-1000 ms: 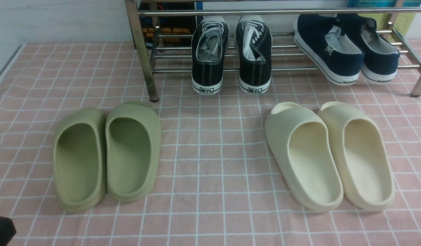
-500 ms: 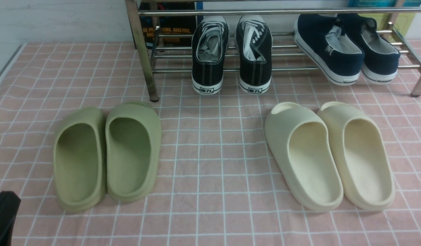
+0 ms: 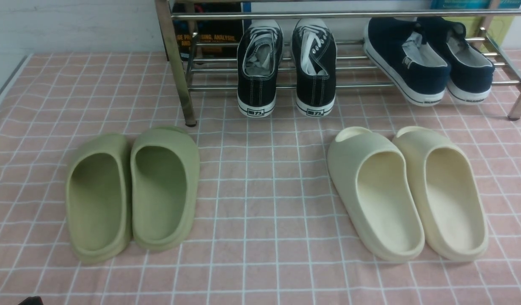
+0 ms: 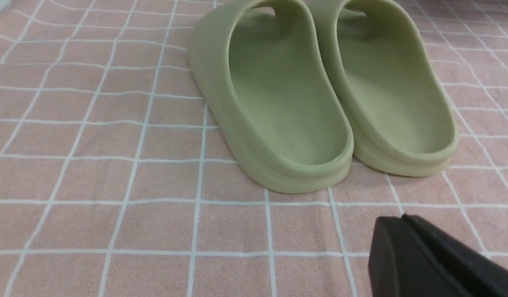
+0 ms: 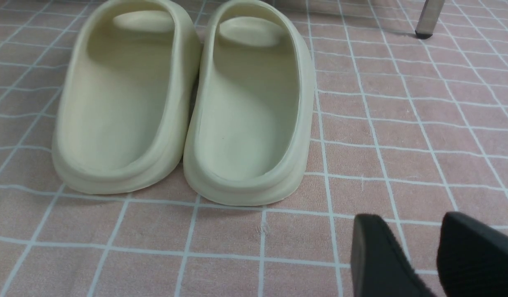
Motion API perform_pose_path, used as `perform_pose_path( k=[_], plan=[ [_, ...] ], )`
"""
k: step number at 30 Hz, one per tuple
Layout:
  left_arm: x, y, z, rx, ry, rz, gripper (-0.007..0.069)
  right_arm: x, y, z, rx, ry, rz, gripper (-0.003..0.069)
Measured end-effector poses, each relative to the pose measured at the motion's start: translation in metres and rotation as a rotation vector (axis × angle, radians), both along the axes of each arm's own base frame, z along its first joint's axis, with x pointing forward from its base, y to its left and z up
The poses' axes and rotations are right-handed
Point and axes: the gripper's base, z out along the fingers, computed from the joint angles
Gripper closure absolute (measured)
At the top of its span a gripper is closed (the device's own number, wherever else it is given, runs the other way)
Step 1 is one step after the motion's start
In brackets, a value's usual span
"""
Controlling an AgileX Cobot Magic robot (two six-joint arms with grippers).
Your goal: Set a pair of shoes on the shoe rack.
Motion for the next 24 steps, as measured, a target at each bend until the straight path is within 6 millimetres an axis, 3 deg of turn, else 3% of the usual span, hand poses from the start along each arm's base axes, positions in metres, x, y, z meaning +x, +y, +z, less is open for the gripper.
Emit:
perform_pose_path(
  k=[24],
  plan=[
    [-0.0008, -0.0037, -0.0003, 0.029, 0.005, -0.052, 0.0592, 0.0, 0.0, 0.0, 0.0, 0.0, 0.0, 0.042]
  ],
)
